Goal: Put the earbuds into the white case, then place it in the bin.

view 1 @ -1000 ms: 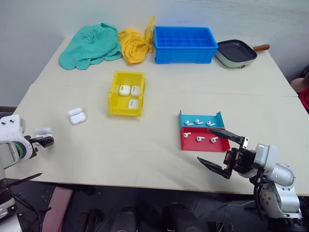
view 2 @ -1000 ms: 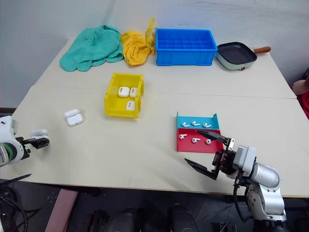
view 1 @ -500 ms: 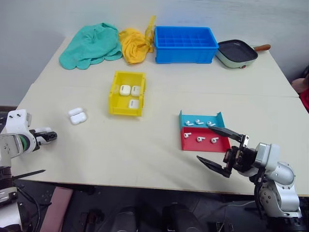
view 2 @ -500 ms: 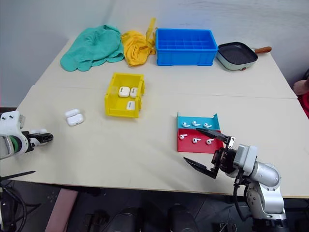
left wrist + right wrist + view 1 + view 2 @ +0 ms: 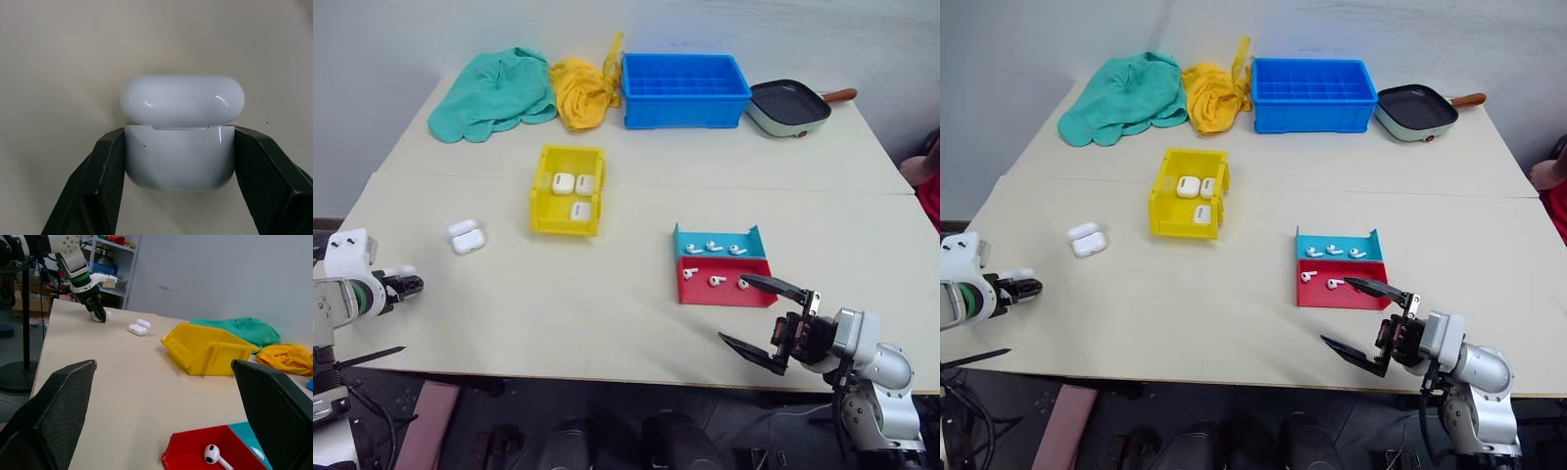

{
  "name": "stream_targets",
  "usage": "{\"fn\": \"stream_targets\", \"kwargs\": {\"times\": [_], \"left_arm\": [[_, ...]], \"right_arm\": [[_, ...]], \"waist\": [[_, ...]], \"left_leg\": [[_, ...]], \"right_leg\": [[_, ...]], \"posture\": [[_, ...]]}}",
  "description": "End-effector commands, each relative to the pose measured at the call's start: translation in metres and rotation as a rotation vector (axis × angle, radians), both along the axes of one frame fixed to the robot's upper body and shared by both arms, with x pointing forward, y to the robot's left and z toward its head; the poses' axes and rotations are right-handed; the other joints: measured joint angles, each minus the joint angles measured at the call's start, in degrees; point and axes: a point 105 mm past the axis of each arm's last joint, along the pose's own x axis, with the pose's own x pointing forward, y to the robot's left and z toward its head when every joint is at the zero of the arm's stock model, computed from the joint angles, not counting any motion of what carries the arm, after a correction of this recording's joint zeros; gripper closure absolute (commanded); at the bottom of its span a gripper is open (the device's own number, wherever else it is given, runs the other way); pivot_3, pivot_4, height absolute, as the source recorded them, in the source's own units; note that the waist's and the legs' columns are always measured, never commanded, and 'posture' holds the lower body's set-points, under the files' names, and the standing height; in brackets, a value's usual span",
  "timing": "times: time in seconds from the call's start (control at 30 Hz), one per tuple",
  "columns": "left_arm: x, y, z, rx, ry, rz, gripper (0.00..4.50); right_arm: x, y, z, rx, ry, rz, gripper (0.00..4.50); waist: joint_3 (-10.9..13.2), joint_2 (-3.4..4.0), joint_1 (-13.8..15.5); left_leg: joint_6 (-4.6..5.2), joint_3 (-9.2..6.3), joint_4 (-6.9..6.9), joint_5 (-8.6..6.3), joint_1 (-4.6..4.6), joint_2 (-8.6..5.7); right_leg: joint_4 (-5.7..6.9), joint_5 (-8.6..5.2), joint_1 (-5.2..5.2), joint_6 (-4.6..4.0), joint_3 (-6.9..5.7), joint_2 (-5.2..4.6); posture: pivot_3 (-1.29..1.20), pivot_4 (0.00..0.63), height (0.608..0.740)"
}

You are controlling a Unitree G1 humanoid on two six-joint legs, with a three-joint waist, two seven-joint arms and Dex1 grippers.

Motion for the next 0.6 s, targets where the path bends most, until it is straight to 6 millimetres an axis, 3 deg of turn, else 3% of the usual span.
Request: {"fn": "stream_targets", "kwargs": {"times": [0.03, 0.17, 0.23, 0.3, 0.37, 0.47, 0.6], "left_arm": [[0.014, -0.008, 0.022, -0.009, -0.223, -0.059, 1.69], [0.025, -0.063, 0.074, -0.016, -0.628, -0.418, 1.69], [0.009, -0.113, 0.102, -0.026, -0.869, -0.694, 1.69], [-0.013, -0.149, 0.117, -0.026, -1.041, -0.889, 1.69], [-0.029, -0.181, 0.123, -0.089, -1.158, -1.018, 1.69], [-0.043, -0.231, 0.119, -0.249, -1.192, -1.202, 1.69], [-0.058, -0.268, 0.119, -0.456, -1.258, -1.379, 1.69]], "right_arm": [[-0.001, -0.004, 0.005, 0.024, -0.046, -0.006, 0.00], [0.000, -0.007, 0.006, 0.012, -0.042, -0.009, 0.00], [0.003, -0.013, 0.007, -0.017, -0.027, -0.009, 0.00], [0.005, -0.020, 0.010, -0.045, -0.010, -0.009, 0.00], [0.006, -0.027, 0.013, -0.076, 0.014, -0.018, 0.00], [0.008, -0.037, 0.021, -0.112, 0.047, -0.053, 0.00], [0.008, -0.044, 0.025, -0.178, 0.094, -0.116, 0.00]], "waist": [[0.00, 0.00, 0.29], [-0.01, -0.05, 0.59], [0.00, -0.03, 0.45], [0.01, -0.01, 0.44], [0.01, 0.00, 0.45], [0.02, 0.02, 0.46], [0.02, 0.07, 0.38]], "left_leg": [[0.00, 0.00, 0.02, 0.00, -0.01, 0.00], [0.00, -0.10, 0.13, 0.00, -0.14, -0.01], [0.00, -0.14, 0.15, -0.02, -0.20, -0.01], [0.05, -0.13, 0.14, -0.05, -0.20, -0.04], [0.08, -0.11, 0.13, -0.07, -0.21, -0.04], [0.08, -0.13, 0.15, -0.07, -0.18, -0.01], [0.12, -0.14, 0.17, 0.02, -0.16, 0.00]], "right_leg": [[0.00, 0.00, 0.00, 0.00, 0.00, 0.00], [-0.05, 0.00, 0.01, 0.00, -0.14, -0.03], [-0.24, 0.00, 0.06, 0.00, -0.18, -0.04], [-0.41, 0.00, 0.15, 0.00, -0.19, -0.08], [-0.65, 0.01, 0.25, 0.02, -0.22, -0.07], [-0.63, 0.01, 0.31, 0.02, -0.21, 0.03], [-0.62, 0.01, 0.37, 0.02, -0.17, 0.09]], "posture": [[0.00, 0.150, 0.740], [0.00, 0.150, 0.740], [0.00, 0.150, 0.740], [0.00, 0.150, 0.740], [0.00, 0.150, 0.740], [0.00, 0.150, 0.740], [0.00, 0.150, 0.740]]}}
